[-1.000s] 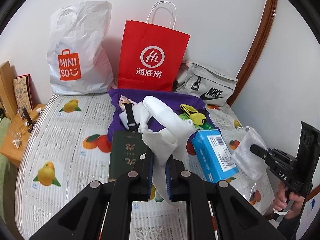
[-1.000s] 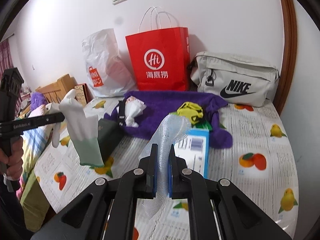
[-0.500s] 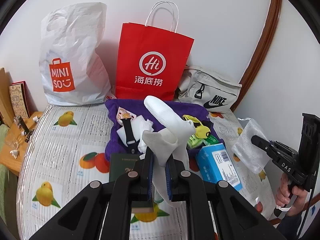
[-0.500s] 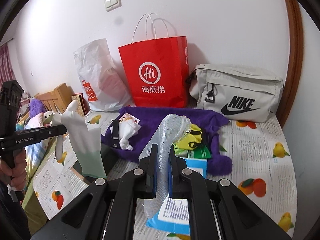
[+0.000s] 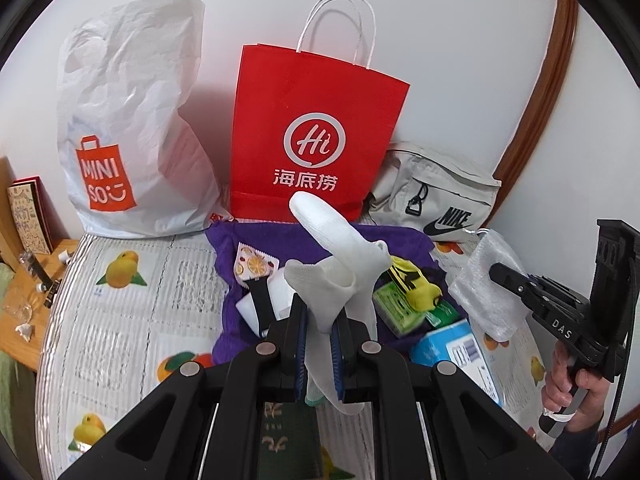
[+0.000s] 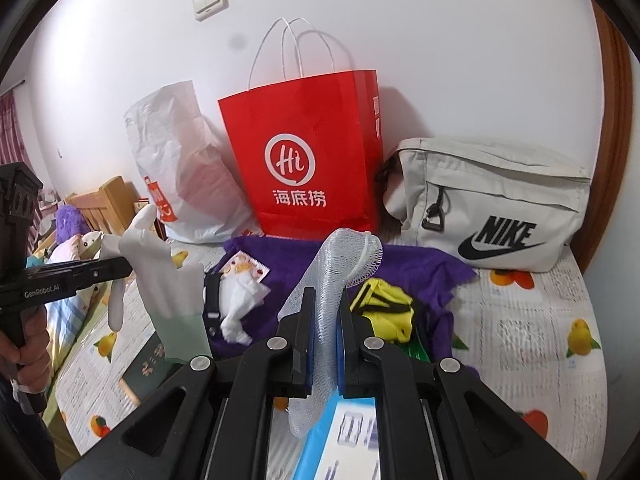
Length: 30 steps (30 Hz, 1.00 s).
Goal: Organize soft objects
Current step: 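Carry the white glove with left tool while right tool carries plastic bag toward towel, then release the white glove onto the towel while right tool releases plastic bag there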
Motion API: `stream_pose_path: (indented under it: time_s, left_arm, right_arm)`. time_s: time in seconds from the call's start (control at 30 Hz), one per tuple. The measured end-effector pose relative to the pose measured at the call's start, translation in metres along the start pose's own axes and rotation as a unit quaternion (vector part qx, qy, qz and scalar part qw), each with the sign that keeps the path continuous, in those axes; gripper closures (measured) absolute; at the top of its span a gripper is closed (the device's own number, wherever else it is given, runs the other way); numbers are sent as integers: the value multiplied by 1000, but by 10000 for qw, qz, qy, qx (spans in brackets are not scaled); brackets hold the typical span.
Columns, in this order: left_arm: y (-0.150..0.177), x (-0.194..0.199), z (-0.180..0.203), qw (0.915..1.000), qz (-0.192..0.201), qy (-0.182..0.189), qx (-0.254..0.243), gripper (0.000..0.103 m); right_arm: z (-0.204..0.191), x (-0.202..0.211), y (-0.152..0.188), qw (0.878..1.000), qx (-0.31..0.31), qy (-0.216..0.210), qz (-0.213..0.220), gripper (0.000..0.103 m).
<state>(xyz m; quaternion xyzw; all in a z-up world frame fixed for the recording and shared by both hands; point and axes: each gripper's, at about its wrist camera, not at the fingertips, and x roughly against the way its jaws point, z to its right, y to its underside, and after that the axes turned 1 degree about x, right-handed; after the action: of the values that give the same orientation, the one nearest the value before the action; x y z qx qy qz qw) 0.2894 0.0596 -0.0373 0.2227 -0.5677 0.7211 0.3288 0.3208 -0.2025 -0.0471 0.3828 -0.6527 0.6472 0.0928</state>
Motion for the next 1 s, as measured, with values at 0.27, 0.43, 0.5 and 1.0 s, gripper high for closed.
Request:
stream_pose_path:
  time_s: [0.27,0.43,0.5,1.0]
  left_arm:
    - [-19,-34,-1,10000,-78,34,36,92]
    - [-29,-57,0,9999,-142,45,56,92]
    - [-32,-66,0,9998,-186,51,58,92]
    - [-21,-131,-5,9974,-713,80,48,92]
  right_arm:
    - [11,-44,-14,9999,8,-80,-132,95]
    - [23,-68,-20,9996,-69,-110,-240,95]
    - [27,-76,-22,9995,-120,-118,-278,94]
    - [43,-138,-7,9947,-149,-114,-1008,91]
